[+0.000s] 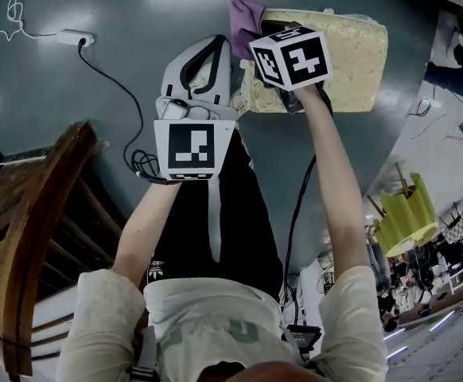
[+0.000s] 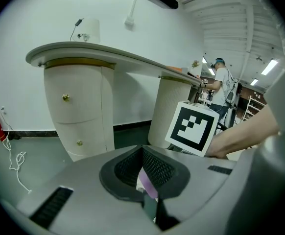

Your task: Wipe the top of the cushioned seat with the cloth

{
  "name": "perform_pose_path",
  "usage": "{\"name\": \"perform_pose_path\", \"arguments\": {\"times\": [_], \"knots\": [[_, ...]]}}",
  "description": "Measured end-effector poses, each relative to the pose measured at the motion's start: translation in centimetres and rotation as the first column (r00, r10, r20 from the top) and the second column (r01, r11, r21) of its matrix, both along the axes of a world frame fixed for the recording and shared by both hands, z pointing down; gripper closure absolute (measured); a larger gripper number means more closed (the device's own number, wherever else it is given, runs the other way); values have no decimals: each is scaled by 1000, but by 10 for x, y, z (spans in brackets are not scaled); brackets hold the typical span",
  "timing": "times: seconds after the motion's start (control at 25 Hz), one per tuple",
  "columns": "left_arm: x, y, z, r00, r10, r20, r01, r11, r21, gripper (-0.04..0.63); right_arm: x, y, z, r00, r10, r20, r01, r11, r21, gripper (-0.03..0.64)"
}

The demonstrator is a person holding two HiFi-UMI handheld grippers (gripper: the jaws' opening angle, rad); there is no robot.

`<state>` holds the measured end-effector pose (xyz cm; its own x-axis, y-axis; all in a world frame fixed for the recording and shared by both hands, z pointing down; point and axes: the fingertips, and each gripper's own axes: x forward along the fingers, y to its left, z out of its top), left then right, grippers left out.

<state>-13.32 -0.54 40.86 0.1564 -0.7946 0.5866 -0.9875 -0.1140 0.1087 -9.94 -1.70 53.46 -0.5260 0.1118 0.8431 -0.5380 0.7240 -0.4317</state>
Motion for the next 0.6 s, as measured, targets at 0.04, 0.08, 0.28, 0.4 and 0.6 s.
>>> {"name": "perform_pose_path", "arguments": {"times": [0.04, 0.08, 0.28, 0.4, 0.6], "knots": [[0, -1, -1, 1000, 0, 1, 0, 1000, 2, 589, 0, -1, 1, 1000, -4, -5, 4, 1000, -1, 525], [1, -2, -2, 1000, 0, 0, 0, 1000, 3, 589, 1, -1, 2, 1000, -8, -10, 8, 1000, -2, 525], [8, -7, -2, 1000, 21, 4, -21, 1000, -3, 589, 8, -2, 4, 1000, -9, -23, 9, 1000, -8, 525], [13, -15, -6, 1000, 25, 7, -25, 1000, 14, 589, 13, -7, 3, 1000, 0, -19, 0, 1000, -12, 525], [29, -20, -10, 998, 64, 4, -64, 998, 22, 589, 31, -14, -6, 1000, 23, -5, -23, 1000, -11, 525]]}}
